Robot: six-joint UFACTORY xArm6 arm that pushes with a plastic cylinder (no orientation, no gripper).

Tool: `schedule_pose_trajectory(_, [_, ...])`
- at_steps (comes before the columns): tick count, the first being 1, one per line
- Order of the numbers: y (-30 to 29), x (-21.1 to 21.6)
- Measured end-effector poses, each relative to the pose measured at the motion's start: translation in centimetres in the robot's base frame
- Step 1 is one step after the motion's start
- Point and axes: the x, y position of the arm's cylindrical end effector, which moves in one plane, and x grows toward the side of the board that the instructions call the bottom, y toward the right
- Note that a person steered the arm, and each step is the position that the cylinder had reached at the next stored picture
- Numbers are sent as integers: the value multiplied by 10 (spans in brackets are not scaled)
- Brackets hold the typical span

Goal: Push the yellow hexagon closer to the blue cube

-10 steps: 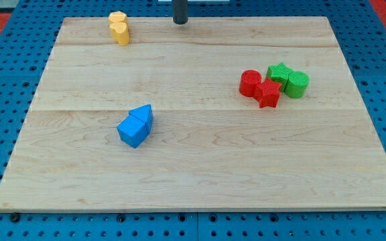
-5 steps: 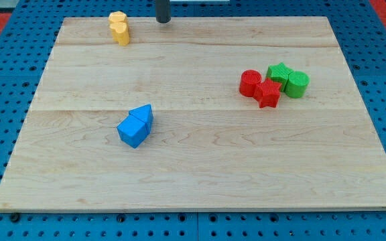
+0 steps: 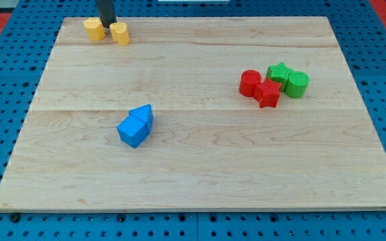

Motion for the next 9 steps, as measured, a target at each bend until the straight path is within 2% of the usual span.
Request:
schedule_pose_trajectory(1, [-35,-1])
schedule_pose_trajectory(3, [-44,32])
schedule_pose_trajectory(4, [-79,5])
schedule_pose_trajectory(5, [-108,31])
schedule_pose_trajectory(6, [-49,91])
schedule_pose_trajectory(7, [-38,113])
schedule_pose_trajectory(9, [-44,99])
